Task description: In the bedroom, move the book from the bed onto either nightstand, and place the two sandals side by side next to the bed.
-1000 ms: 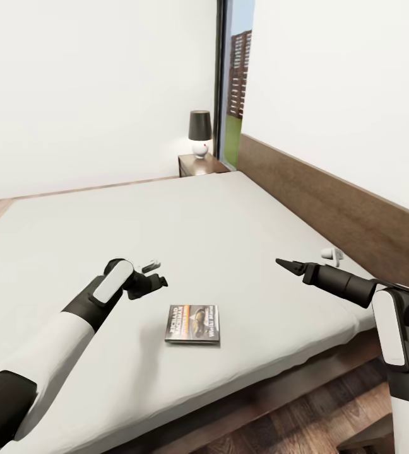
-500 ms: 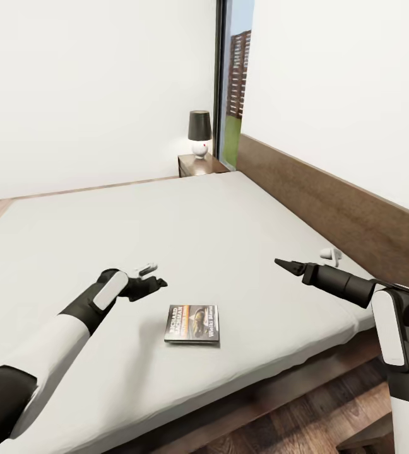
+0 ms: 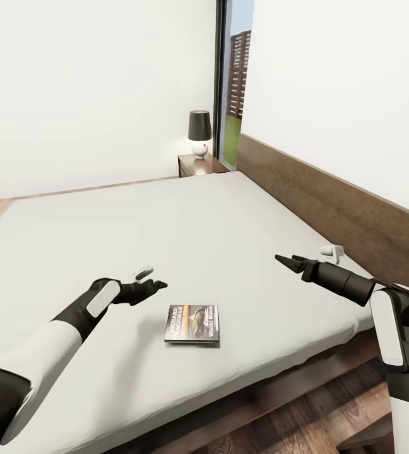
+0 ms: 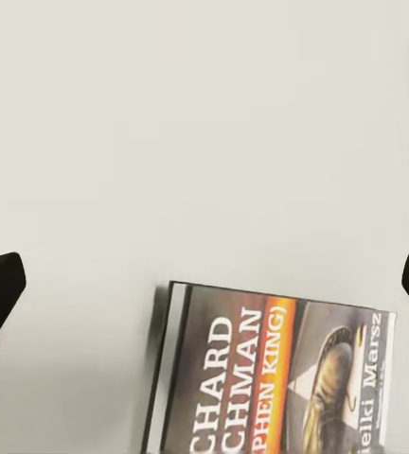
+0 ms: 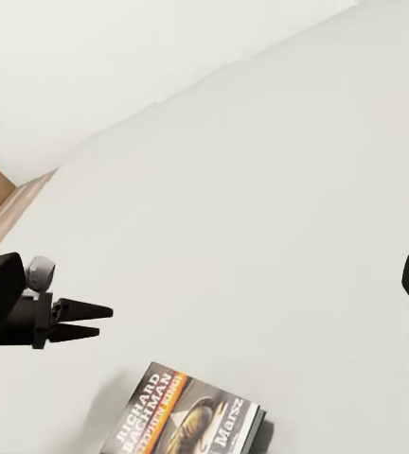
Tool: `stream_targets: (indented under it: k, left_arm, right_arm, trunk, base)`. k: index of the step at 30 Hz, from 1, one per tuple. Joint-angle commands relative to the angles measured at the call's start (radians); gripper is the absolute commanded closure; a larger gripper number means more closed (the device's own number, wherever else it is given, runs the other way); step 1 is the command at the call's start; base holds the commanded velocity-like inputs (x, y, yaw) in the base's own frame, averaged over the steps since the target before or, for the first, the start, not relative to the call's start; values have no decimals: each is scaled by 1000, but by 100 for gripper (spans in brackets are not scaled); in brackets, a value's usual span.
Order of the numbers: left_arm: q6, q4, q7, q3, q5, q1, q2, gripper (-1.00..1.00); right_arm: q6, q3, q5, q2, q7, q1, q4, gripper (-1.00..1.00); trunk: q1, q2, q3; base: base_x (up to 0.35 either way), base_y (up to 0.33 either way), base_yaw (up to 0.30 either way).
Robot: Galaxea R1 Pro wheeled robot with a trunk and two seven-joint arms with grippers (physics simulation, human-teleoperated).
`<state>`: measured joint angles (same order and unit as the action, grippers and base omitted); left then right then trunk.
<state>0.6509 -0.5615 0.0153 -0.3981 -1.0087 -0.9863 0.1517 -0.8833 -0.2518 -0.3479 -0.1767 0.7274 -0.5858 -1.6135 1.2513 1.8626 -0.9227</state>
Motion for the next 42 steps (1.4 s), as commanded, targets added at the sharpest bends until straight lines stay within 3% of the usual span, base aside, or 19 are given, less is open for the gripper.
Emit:
stream_targets:
  k: [1,8,14,30,42]
  left_arm:
    - [-5,9,20,-5,-1,1,4,-100]
    - [-51,85,115,-10,0,7,12,-100]
    - [-72,118,143,-13,1,9,13,-100]
    - [-127,150,165,-13,0,37,14,-100]
    - [-131,153,166,-13,1,37,12,-100]
  right_arm:
    - [-2,0,0,0,3,-1,0,-100]
    - [8,5,0,-1,3,0,0,-100]
    - [9,6,0,-1,3,0,0,-100]
    - [10,6,0,0,3,0,0,-100]
    - [10,7,0,0,3,0,0,-100]
  trunk:
    - [0,0,-1]
    - [0,0,-1]
    - [0,0,-1]
    - [0,0,-1]
    - [0,0,-1]
  base:
    - [0,0,0]
    - [0,0,0]
    - [0,0,0]
    - [0,0,-14]
    - [0,0,-203]
